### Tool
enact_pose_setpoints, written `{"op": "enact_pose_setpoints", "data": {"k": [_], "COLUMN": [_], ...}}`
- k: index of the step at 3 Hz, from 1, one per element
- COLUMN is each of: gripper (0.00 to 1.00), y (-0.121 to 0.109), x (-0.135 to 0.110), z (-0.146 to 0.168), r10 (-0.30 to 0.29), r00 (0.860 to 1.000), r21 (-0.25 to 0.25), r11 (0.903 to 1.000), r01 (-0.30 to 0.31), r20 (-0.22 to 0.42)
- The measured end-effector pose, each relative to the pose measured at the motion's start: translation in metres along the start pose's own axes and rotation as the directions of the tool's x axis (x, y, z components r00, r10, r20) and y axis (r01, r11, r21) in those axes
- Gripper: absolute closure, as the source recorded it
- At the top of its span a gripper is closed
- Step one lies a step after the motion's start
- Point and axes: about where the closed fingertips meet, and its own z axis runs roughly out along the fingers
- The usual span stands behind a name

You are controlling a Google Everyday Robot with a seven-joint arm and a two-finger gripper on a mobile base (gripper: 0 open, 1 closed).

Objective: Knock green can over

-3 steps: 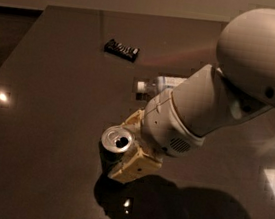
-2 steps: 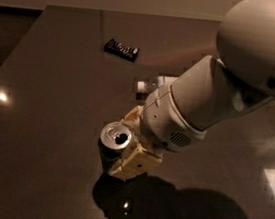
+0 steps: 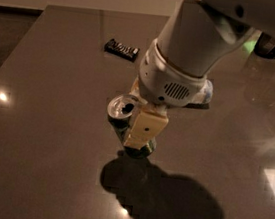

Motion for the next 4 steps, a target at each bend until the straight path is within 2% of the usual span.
{"op": "enact_pose_setpoints", "data": {"k": [1,2,3,4], "gripper": [1.0,1.0,0.85,0.62], "y": [-0.024,-0.038,-0.045,-0.048], "x": [0.018,0.033,0.041,0.045], "z": [-0.006,0.002,0.014,0.024], "r10": [0.008,0.006,-0.002,-0.014], "r00": [0.99,0.973,0.954,0.94], "r21": [-0.003,-0.015,-0.022,-0.03], "r11": [1.0,0.9998,0.9997,0.9995], "r01": [-0.009,-0.009,-0.004,0.004], "r20": [-0.138,-0.231,-0.298,-0.342]}}
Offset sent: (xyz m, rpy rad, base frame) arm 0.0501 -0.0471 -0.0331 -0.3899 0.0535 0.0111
